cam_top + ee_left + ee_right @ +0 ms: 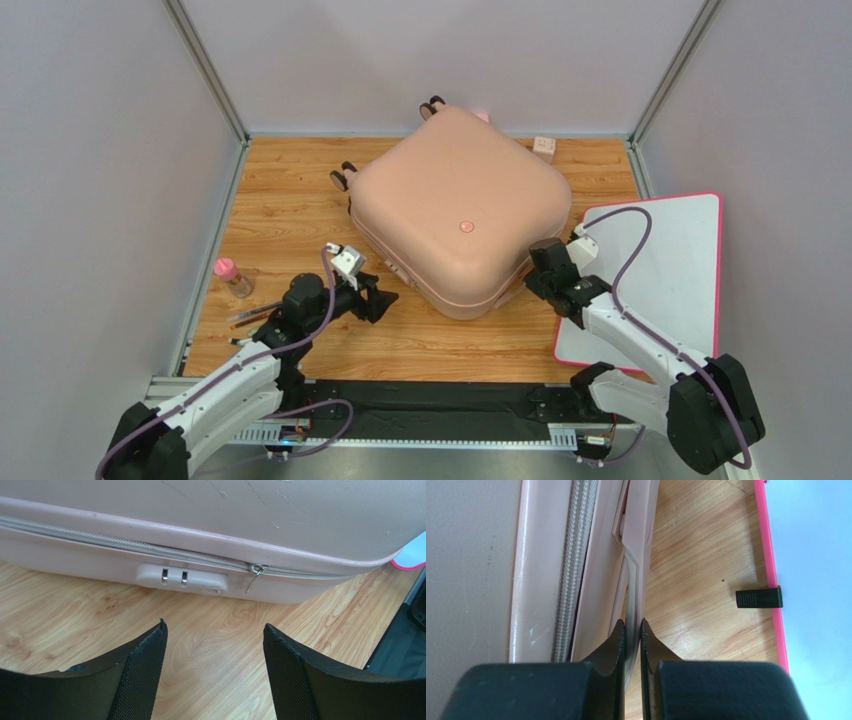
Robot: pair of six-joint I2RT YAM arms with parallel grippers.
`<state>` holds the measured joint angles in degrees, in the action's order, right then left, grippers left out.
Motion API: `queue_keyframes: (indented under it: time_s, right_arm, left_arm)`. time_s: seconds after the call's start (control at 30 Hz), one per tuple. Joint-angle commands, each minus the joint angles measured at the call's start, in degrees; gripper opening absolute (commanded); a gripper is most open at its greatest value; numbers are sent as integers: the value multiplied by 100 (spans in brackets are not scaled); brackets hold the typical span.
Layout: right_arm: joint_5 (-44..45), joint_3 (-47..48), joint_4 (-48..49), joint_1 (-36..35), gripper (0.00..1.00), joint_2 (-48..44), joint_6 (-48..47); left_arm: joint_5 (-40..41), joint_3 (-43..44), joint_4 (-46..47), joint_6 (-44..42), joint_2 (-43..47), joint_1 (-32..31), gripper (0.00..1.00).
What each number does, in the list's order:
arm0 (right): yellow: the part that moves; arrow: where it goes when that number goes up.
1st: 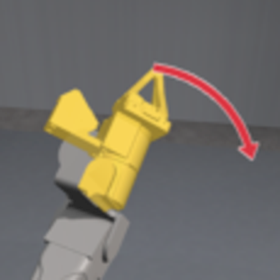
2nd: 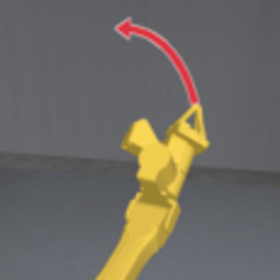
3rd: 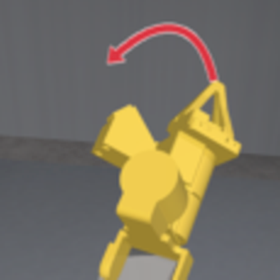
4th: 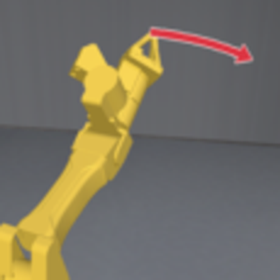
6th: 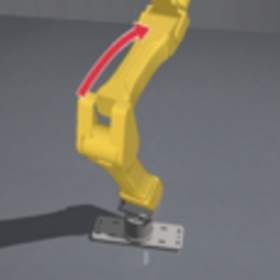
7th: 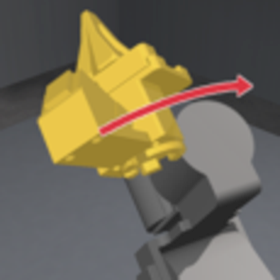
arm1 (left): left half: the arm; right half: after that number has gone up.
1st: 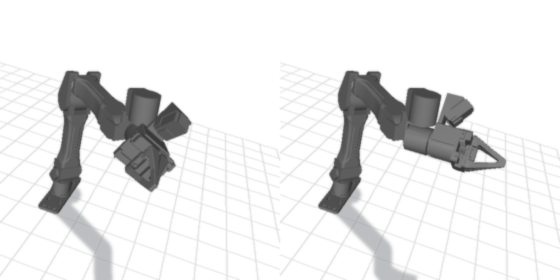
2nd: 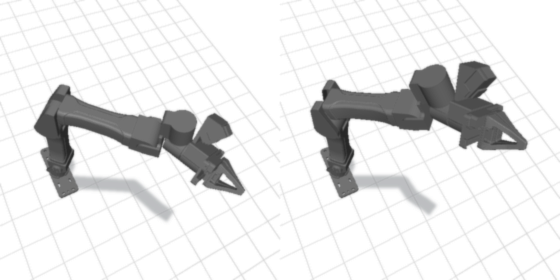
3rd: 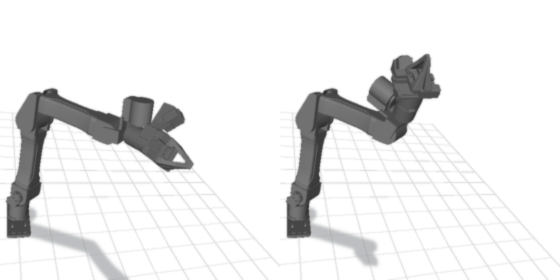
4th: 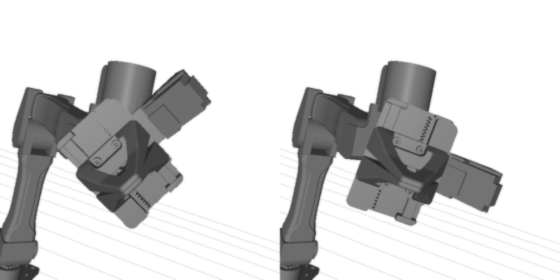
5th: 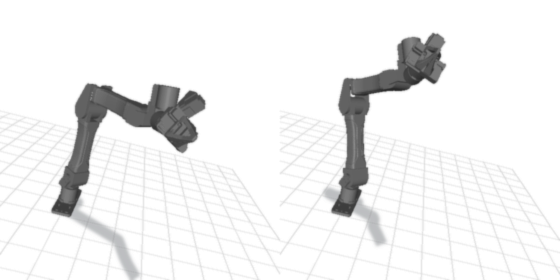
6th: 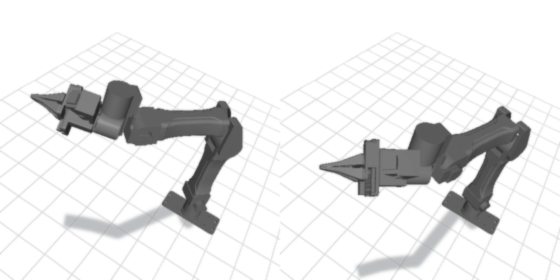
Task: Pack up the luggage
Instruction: Zip the luggage at the center of the board.
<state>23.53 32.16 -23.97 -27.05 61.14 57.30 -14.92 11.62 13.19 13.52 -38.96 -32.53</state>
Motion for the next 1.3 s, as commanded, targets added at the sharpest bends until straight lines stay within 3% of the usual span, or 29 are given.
queue_keyframes:
  time_s: [0.0,0.33,0.67,0.97,1.27]
  right_arm:
    - [257,176,-91,77,0,-59,-377]
    - [64,80,103,86,0,20,-298]
    - [-15,44,111,77,0,-32,-281]
    - [-85,27,111,77,0,-32,-307]
    - [-103,1,120,77,0,-50,-316]
  left_arm:
    - [-512,7,1176,-104,-357,-25,74]
    - [-153,7,1660,-77,-621,-447,72]
    - [76,270,1986,-192,-1570,-789,70]
    - [244,341,2074,-244,-1632,-825,64]
    - [243,482,2047,-367,-1738,-895,64]
